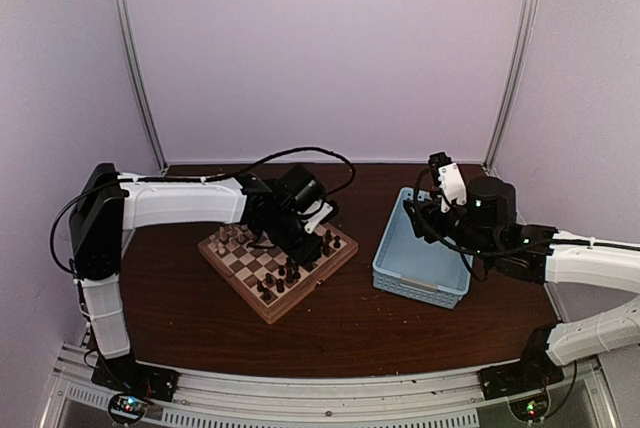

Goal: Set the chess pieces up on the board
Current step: Place the chess piece on the chessboard, then adjust the chess piece on the chessboard.

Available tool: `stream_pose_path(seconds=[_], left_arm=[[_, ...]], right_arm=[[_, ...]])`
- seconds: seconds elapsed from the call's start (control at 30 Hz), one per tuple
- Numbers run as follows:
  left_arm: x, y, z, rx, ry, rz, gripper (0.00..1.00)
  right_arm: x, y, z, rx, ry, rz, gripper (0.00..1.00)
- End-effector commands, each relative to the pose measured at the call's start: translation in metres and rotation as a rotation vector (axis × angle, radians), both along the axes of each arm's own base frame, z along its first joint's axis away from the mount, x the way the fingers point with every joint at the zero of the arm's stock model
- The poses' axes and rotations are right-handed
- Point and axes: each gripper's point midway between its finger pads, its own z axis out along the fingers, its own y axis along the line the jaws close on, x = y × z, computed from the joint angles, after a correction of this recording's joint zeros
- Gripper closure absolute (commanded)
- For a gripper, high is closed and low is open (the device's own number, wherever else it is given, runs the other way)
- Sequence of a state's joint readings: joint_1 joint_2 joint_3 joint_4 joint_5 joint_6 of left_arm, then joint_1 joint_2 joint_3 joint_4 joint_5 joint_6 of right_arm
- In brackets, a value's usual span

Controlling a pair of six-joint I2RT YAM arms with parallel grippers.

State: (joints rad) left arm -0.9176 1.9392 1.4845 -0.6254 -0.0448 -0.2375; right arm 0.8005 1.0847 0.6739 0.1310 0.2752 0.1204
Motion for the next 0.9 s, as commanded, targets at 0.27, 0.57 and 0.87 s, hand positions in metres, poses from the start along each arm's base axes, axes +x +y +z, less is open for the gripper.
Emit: stream_pose_path(seconds=[0.27,0.57,0.87], left_arm=[[-0.017,0.011,0.027,-0.036,0.025,0.008,0.67],[-0.02,0.017,0.013,0.003,0.045,0.012,0.67],[-0.021,0.02,0.0,0.037,0.056,0.012,0.67]], right_arm=[[0.0,0.001,0.001,0.03,0.003,0.01,0.33],[-0.002,0.0,0.001,0.032,0.005,0.012,0.33],[-0.002,0.001,0.002,0.039,0.005,0.015,0.33]])
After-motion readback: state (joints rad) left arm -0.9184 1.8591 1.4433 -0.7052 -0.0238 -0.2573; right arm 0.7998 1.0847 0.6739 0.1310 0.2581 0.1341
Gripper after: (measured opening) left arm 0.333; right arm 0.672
